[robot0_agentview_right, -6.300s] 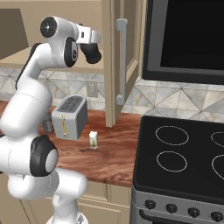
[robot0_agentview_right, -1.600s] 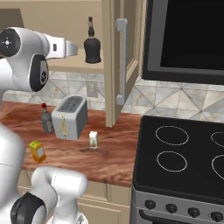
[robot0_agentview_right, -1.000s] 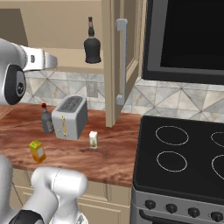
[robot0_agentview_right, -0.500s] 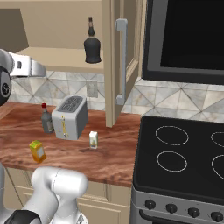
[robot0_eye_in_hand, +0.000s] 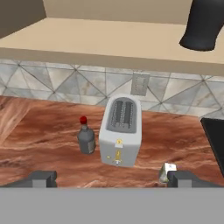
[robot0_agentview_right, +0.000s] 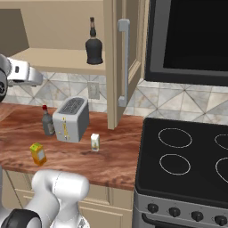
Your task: Sort all alcoholic drinks to one cabinet, and non-alcoholic drinks to the other.
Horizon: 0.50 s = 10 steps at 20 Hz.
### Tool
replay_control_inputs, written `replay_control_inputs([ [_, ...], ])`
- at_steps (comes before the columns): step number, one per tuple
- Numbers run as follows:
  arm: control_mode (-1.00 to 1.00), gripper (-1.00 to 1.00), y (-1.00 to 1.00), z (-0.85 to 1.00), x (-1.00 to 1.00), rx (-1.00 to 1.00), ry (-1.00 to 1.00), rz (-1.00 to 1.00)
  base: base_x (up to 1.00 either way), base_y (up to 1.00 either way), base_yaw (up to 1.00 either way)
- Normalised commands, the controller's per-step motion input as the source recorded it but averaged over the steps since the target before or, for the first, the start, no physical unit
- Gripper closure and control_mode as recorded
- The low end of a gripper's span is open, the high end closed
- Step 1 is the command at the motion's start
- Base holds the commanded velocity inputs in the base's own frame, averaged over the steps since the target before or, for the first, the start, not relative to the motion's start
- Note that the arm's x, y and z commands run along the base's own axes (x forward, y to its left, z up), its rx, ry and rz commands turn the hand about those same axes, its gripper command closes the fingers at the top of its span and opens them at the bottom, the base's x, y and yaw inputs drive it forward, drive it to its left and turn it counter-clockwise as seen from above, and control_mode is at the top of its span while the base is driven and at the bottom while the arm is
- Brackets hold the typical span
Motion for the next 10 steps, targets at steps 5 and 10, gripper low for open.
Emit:
replay_control_inputs([
  [5, -1.00, -1.00, 0.07, -0.26, -0.02, -0.04, 0.11, 0.02, 0.00, 0.00, 0.00],
  [10, -1.00, -1.00, 0.05, -0.31, -0.01, -0.04, 0.06, 0.02, 0.00, 0.00, 0.00],
])
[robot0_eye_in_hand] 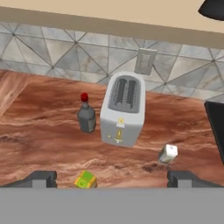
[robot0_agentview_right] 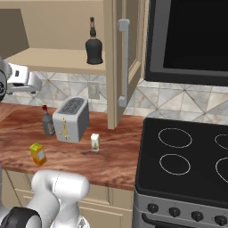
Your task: Sort all alcoholic drinks to one cabinet, and non-alcoholic drinks to the other.
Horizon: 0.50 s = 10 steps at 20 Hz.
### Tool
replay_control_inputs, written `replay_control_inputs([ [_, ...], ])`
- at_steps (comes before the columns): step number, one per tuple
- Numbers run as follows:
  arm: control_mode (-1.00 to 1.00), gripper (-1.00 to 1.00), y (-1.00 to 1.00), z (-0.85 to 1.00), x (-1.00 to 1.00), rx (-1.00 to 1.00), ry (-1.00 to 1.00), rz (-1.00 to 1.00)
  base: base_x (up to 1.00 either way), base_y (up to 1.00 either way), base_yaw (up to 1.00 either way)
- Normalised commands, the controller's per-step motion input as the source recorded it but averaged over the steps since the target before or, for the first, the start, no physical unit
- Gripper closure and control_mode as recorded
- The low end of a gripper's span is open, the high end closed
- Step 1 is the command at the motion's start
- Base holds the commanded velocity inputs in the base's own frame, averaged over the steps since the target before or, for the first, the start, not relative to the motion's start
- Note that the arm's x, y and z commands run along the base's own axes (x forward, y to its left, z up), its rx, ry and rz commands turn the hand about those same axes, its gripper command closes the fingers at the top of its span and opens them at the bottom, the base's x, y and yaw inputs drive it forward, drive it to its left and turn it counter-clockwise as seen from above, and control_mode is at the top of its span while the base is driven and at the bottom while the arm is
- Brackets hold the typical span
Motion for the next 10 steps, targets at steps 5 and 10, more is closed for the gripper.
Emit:
replay_control_inputs([
  [5, -1.00, -1.00, 0.07, -0.41, 0.00, -0.02, 0.00, 0.03, 0.00, 0.00, 0.00],
  [10, -1.00, -1.00, 0.14, -0.39, 0.01, 0.00, 0.00, 0.06, 0.00, 0.00, 0.00],
])
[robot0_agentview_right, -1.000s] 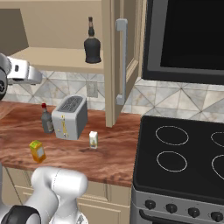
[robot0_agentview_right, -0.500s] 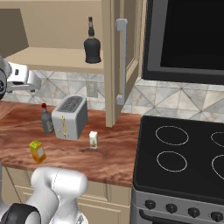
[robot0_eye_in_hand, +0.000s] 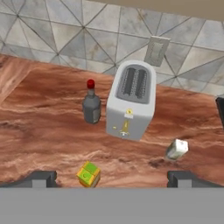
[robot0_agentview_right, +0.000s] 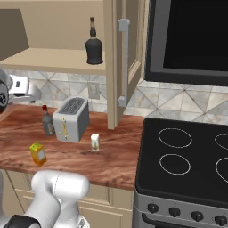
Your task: Sort all alcoholic drinks to one cabinet, and non-alcoholic drinks to the other.
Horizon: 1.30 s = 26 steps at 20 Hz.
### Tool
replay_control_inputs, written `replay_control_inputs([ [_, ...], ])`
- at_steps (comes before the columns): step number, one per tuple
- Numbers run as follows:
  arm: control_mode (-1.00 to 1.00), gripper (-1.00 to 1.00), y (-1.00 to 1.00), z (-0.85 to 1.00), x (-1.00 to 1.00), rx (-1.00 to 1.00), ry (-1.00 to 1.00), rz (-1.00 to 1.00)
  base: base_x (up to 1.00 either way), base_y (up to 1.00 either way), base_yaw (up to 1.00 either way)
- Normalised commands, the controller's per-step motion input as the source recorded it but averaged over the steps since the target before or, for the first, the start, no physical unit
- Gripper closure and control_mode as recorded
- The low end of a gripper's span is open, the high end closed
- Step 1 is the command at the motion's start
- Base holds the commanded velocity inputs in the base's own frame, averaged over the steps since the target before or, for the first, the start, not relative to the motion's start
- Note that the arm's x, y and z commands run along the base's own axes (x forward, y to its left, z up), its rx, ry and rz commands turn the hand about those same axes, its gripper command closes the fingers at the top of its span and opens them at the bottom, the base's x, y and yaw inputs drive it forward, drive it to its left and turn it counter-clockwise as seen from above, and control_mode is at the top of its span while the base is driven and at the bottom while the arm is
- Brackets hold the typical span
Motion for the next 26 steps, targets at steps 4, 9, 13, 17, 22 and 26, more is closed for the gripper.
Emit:
replay_control_inputs([
  [4, -1.00, -1.00, 0.17, -0.24, 0.11, 0.00, 0.00, 0.08, 0.00, 0.00, 0.00],
  [9, -1.00, -1.00, 0.17, -0.02, 0.20, 0.00, 0.01, 0.06, 0.00, 0.00, 0.00],
  [13, -1.00, -1.00, 0.14, -0.04, 0.22, 0.00, 0.00, 0.04, 0.00, 0.00, 0.00],
  [17, -1.00, -1.00, 0.13, -0.13, 0.17, 0.00, 0.01, 0.01, 0.00, 0.00, 0.00],
  [22, -1.00, -1.00, 0.07, -0.23, 0.08, 0.00, 0.00, 0.00, 0.00, 0.00, 0.00],
  [26, -1.00, -1.00, 0.05, -0.24, 0.06, 0.00, 0.00, 0.00, 0.00, 0.00, 0.00],
])
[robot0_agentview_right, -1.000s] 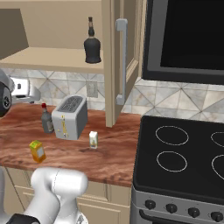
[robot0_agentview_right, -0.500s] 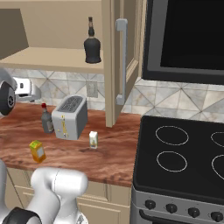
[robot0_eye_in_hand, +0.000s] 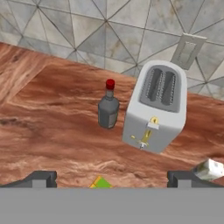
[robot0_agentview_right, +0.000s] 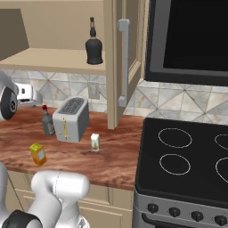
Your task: Sort all alcoholic drinks to one cabinet, and non-alcoholic drinks to the other.
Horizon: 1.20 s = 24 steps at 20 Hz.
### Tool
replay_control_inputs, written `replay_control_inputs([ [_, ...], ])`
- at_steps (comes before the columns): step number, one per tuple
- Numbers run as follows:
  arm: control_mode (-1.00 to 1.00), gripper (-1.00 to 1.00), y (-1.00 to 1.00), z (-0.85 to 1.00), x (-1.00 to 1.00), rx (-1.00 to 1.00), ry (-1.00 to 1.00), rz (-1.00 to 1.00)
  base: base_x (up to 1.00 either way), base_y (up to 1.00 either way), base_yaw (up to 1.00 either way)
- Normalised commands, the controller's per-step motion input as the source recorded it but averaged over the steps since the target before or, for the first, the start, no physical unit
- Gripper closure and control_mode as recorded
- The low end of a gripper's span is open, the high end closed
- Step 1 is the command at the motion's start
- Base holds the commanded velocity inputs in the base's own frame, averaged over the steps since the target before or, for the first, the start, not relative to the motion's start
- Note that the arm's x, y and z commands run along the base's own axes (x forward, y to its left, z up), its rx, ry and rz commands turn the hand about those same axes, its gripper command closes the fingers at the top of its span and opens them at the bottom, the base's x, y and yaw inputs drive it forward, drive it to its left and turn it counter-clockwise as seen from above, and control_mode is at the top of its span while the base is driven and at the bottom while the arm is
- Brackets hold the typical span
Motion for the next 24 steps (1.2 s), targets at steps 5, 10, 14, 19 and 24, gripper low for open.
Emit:
replay_control_inputs([
  [5, -1.00, -1.00, 0.06, -0.18, 0.09, 0.00, 0.00, 0.00, 0.00, 0.00, 0.00],
  [10, -1.00, -1.00, 0.05, -0.08, 0.12, 0.00, 0.00, 0.00, 0.00, 0.00, 0.00],
  [14, -1.00, -1.00, 0.05, -0.03, 0.12, 0.00, 0.00, 0.00, 0.00, 0.00, 0.00],
  [19, -1.00, -1.00, 0.06, -0.06, 0.12, 0.00, 0.00, 0.00, 0.00, 0.00, 0.00],
  [24, -1.00, -1.00, 0.06, -0.10, 0.09, 0.00, 0.00, 0.00, 0.00, 0.00, 0.00],
])
